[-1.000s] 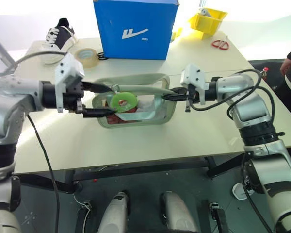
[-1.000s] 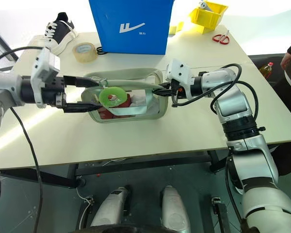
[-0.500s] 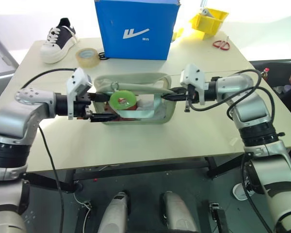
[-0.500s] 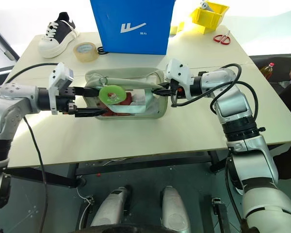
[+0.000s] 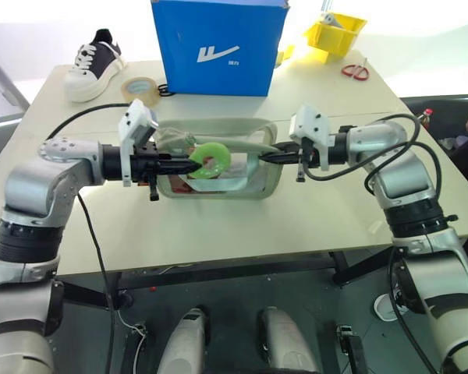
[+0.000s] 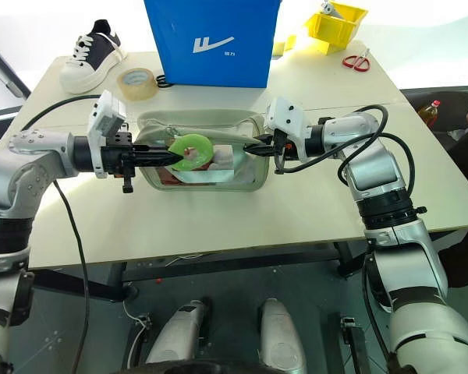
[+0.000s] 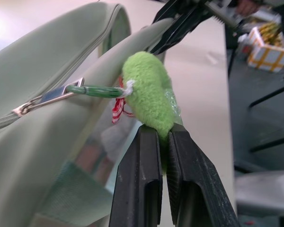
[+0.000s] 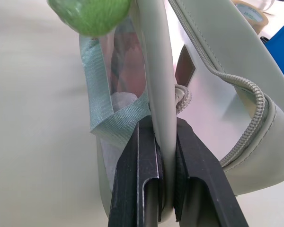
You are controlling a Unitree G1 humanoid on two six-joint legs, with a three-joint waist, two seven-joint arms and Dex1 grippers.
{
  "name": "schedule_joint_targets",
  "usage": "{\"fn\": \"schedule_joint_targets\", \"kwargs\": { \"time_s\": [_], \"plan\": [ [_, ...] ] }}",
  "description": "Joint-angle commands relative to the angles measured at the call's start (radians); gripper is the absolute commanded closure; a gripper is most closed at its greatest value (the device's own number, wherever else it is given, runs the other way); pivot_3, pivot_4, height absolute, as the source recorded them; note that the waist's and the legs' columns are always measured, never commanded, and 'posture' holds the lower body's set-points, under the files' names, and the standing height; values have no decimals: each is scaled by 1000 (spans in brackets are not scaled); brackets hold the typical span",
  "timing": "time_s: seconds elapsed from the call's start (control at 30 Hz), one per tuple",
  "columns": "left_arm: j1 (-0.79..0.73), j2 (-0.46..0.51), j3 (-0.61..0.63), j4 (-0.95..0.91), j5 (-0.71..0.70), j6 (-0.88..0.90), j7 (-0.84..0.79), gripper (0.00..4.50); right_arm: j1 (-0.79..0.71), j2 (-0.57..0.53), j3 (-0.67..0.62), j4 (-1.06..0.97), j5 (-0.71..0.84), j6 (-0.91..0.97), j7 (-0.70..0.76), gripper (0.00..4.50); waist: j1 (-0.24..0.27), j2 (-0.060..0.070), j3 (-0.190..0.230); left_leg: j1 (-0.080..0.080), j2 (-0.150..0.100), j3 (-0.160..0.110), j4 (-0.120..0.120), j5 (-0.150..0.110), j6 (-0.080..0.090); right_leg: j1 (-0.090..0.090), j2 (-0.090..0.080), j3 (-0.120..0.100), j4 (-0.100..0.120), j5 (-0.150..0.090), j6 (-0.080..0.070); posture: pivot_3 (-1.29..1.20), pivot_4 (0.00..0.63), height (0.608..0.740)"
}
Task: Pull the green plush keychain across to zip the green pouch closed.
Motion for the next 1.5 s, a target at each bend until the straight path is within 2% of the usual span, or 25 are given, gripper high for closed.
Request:
{"fn": "schedule_joint_targets", "kwargs": {
  "time_s": [0.03, 0.27, 0.43, 0.53, 0.67, 0.83, 0.97, 1.07, 1.2, 1.27, 1.4, 1.5],
  "plan": [
    [-84, -6, 106, -12, -110, 95, 47, 4450, -25, -15, -31, -3, -5, -33, -14, 4500, 0, 0, 0, 0, 0, 0, 0, 0, 0, 0, 0, 0, 0, 0, 0, 0, 150, 740],
    [-136, -71, 198, 88, -169, 192, 196, 4450, -36, -22, -32, 24, -18, -62, -12, 4500, 0, 0, 0, 0, 0, 0, 0, 0, 0, 0, 0, 0, 0, 0, 0, 0, 150, 740],
    [-137, -99, 168, 169, -99, 189, 315, 4450, -33, -22, -31, 19, -17, -61, -7, 4500, 0, 0, 0, 0, 0, 0, 1, 0, 0, 0, 0, 0, 0, 0, 0, 0, 150, 740],
    [-129, -116, 169, 142, -120, 192, 318, 4450, -34, -21, -30, 20, -17, -61, -5, 4500, 1, 0, 0, 0, 0, 0, 1, 0, 0, 1, 0, 0, 0, 0, 0, 0, 150, 740],
    [-122, -114, 174, 104, -151, 197, 286, 3013, -35, -20, -29, 21, -17, -60, -6, 4500, 1, 0, 0, 0, 0, 0, 1, 0, -1, 0, 0, 0, 0, 0, 0, 0, 150, 740],
    [-145, -80, 200, 110, -190, 226, 256, 404, -33, -21, -29, 20, -19, -61, -7, 4500, 0, 0, 0, 0, 0, 0, 1, 0, -1, 0, 0, 0, 0, 0, 0, 0, 150, 740],
    [-138, -26, 215, 74, -232, 240, 199, 404, -30, -23, -30, 17, -19, -60, -8, 4500, 0, 0, 0, 0, 0, 0, 0, 0, -1, 0, 0, 0, 0, 0, 0, 0, 150, 740],
    [-98, 69, 190, 29, -213, 220, 127, 404, -30, -27, -32, 16, -19, -58, -7, 4500, -1, 0, 0, 0, 0, 0, 0, 0, -1, 0, 0, 0, 0, 0, 0, 0, 150, 740],
    [-6, 217, 131, -11, -124, 112, 0, 404, -29, -31, -32, 17, -17, -59, -3, 4500, -1, 0, 0, 1, 0, 0, -1, 0, -1, 0, 0, 0, 0, 0, 0, 0, 150, 740],
    [24, 262, 112, 9, -62, 26, -36, 404, -29, -32, -31, 17, -16, -60, -2, 4500, 1, 0, 0, 1, 0, 0, -1, 0, -1, 0, 0, 0, 0, 0, 0, 0, 150, 740],
    [31, 252, 64, 125, 98, -189, -24, 404, -33, -29, -27, 22, -14, -63, 1, 4500, 5, 0, 0, 0, 0, 0, 0, 1, -1, 1, 0, 0, -1, -2, -3, 0, 150, 740],
    [10, 179, 58, 192, 119, -212, 17, 404, -33, -24, -23, 20, -14, -63, 3, 4500, 5, 0, 0, 1, 0, 0, -1, 1, -1, 1, 0, 0, -1, -1, -2, 0, 150, 740]
  ]
}}
